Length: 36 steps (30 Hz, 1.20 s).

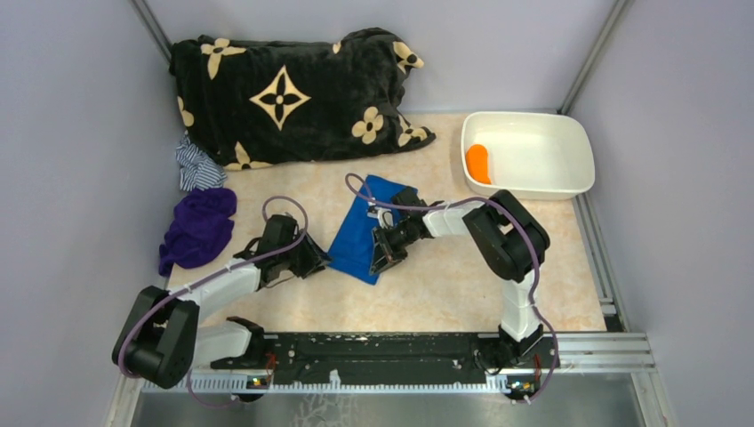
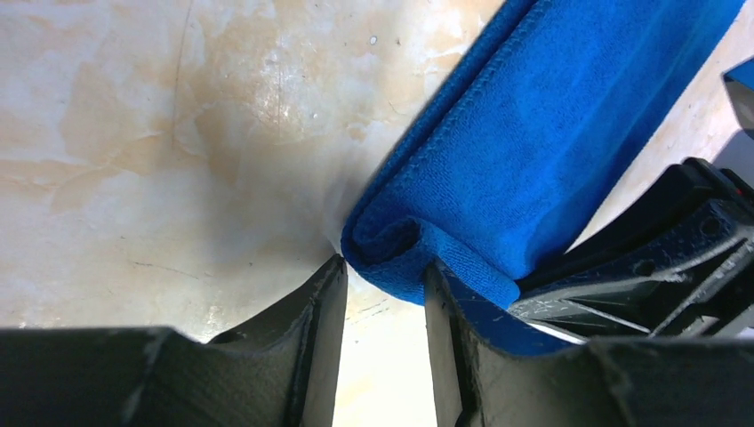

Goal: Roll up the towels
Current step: Roll the towel at the center of the board.

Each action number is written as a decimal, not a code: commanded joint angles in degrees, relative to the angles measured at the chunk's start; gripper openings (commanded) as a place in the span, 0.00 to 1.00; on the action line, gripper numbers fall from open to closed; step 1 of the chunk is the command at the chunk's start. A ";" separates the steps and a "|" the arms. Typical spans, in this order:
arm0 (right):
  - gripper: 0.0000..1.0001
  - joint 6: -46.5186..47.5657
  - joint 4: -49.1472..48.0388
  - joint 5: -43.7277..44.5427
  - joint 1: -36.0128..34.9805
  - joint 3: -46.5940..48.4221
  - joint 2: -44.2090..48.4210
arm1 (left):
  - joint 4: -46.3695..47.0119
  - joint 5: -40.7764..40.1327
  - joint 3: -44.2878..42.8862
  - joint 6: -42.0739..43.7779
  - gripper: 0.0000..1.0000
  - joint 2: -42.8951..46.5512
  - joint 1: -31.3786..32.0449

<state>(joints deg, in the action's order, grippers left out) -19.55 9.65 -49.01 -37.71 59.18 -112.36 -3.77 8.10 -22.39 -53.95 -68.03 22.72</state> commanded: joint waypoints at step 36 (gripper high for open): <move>0.38 24.56 6.30 50.28 -22.32 3.95 8.45 | -8.81 -2.81 -4.45 5.15 0.40 -9.85 -0.22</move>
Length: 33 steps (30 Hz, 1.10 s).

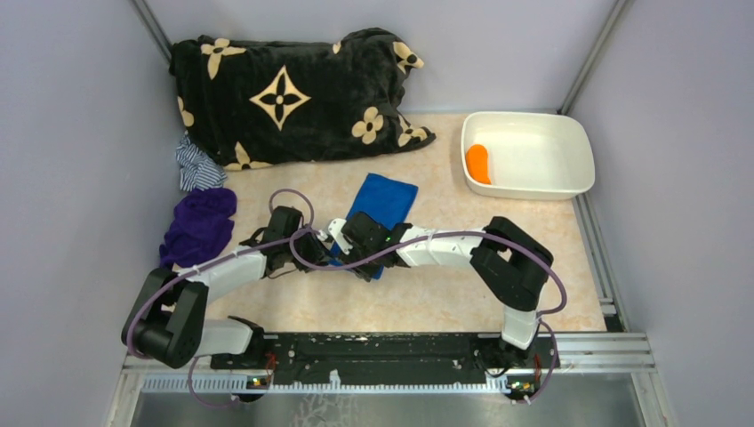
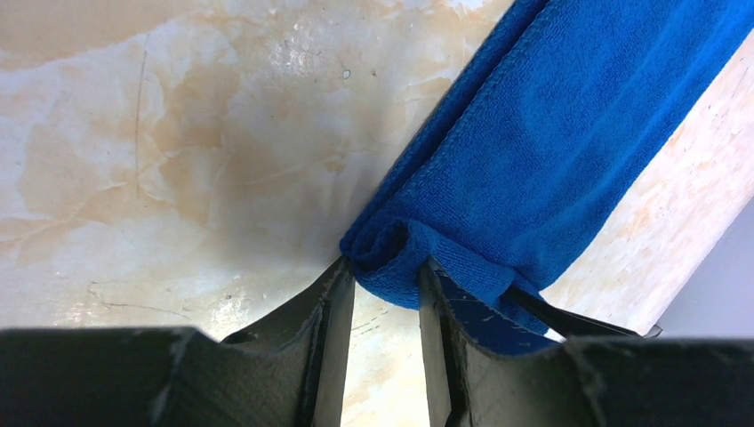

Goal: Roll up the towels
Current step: Roll the towel at the center of the board.

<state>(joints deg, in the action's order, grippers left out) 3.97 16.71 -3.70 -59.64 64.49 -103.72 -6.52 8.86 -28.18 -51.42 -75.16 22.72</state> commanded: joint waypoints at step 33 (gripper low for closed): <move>0.24 1.84 5.97 20.38 -2.77 -3.00 -5.95 | -5.69 -4.17 -3.10 6.16 0.41 -10.24 -0.32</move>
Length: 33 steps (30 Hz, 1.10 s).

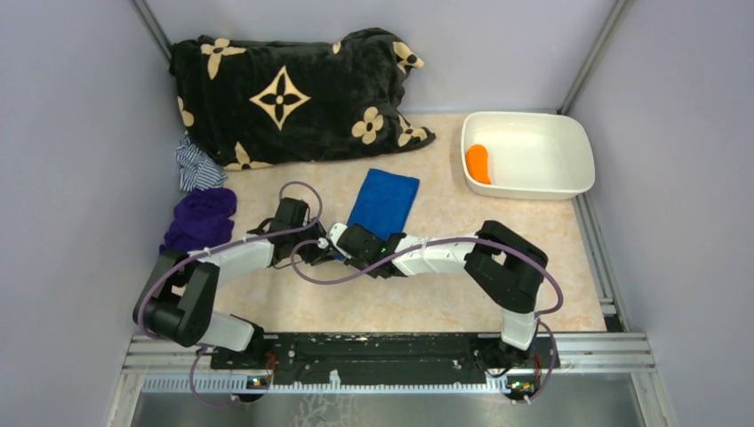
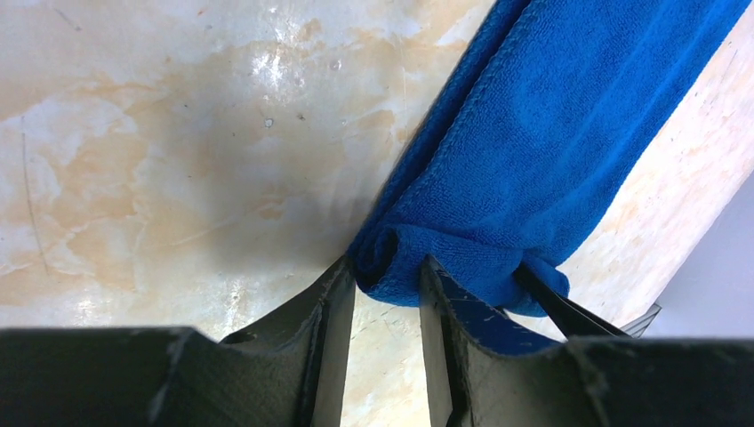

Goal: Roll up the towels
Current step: Roll the towel at the center of the board.

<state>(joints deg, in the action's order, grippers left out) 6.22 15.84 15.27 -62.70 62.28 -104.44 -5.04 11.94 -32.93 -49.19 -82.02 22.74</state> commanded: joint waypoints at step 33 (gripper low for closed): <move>0.00 -27.50 -0.84 -70.88 24.64 6.93 -15.19 | -12.05 0.54 6.50 -3.15 0.67 24.20 -0.88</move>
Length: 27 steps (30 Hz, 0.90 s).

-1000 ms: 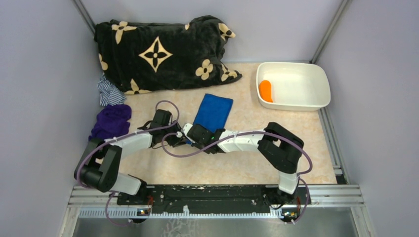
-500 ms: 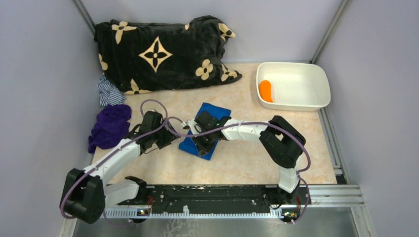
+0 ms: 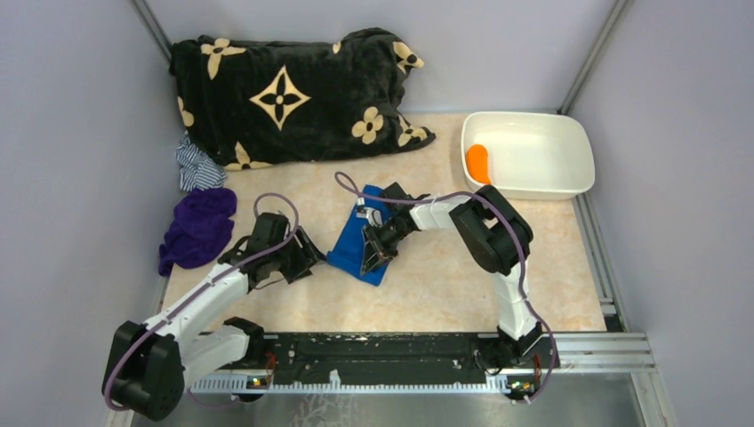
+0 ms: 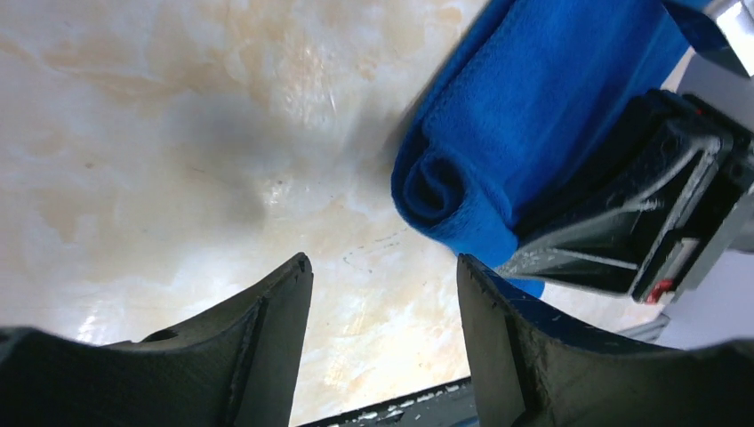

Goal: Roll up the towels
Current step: Roll the towel at the center of the board.

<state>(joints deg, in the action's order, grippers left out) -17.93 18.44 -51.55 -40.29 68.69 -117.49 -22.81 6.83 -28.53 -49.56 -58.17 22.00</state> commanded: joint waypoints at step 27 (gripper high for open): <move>0.02 3.16 0.63 4.31 2.74 0.69 1.40 | 17.17 4.83 0.34 -1.12 0.45 -22.94 0.54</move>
<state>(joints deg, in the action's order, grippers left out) -19.53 19.84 -55.72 -37.71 70.52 -121.10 -0.84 16.69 -26.46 -55.40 -77.10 22.39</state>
